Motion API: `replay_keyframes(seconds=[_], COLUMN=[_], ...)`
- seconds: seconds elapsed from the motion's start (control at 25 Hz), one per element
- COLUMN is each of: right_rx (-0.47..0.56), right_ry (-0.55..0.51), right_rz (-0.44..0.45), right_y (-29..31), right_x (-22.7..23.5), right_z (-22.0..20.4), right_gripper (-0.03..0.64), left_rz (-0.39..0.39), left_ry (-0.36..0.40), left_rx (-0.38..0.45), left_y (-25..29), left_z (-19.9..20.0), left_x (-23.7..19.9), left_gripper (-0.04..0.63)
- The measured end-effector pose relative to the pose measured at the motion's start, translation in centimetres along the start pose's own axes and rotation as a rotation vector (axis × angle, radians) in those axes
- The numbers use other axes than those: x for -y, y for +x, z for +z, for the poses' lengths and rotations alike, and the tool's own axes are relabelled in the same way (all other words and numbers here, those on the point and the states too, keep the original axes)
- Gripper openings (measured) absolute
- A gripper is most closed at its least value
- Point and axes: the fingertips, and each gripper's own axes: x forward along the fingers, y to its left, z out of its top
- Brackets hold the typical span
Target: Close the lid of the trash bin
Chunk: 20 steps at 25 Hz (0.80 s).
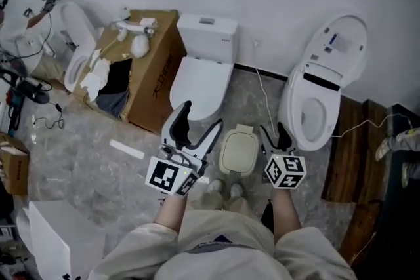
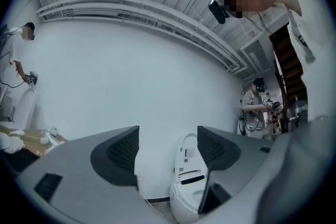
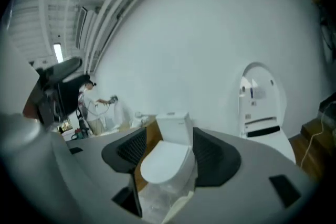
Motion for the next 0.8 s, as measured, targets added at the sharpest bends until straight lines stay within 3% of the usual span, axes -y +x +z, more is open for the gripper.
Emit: replay_keyframes(seconds=[0.12,0.24,0.4,0.56,0.8], right_rx=[0.197,0.375,0.549,0.608,0.642], right_ry=[0.016,-0.011,-0.202,-0.336,-0.333], right_rz=[-0.005,0.017,-0.013,-0.047,-0.05], right_y=[-3.9,-8.0,-12.8,-15.2,-16.4], right_x=[-2.0,-4.6,-7.3,-8.6,-8.5], right_z=[7.8,12.7,15.7,16.1,17.3], right_gripper=[0.277,0.239,0.195,0.181,0.181], left_rz=[-0.004,-0.006,-0.021,-0.061,-0.102], left_ry=[-0.015,-0.05,-0.096,-0.096,-0.06], left_rx=[0.025,0.036,0.055,0.079,0.115], left_y=[-1.5,-2.6,-3.1,-2.9,-2.3], left_z=[2.3,3.7,4.6,5.1,6.6], left_x=[1.0,1.8,3.3,5.0,6.7], left_gripper=[0.324,0.324,0.324,0.324,0.323])
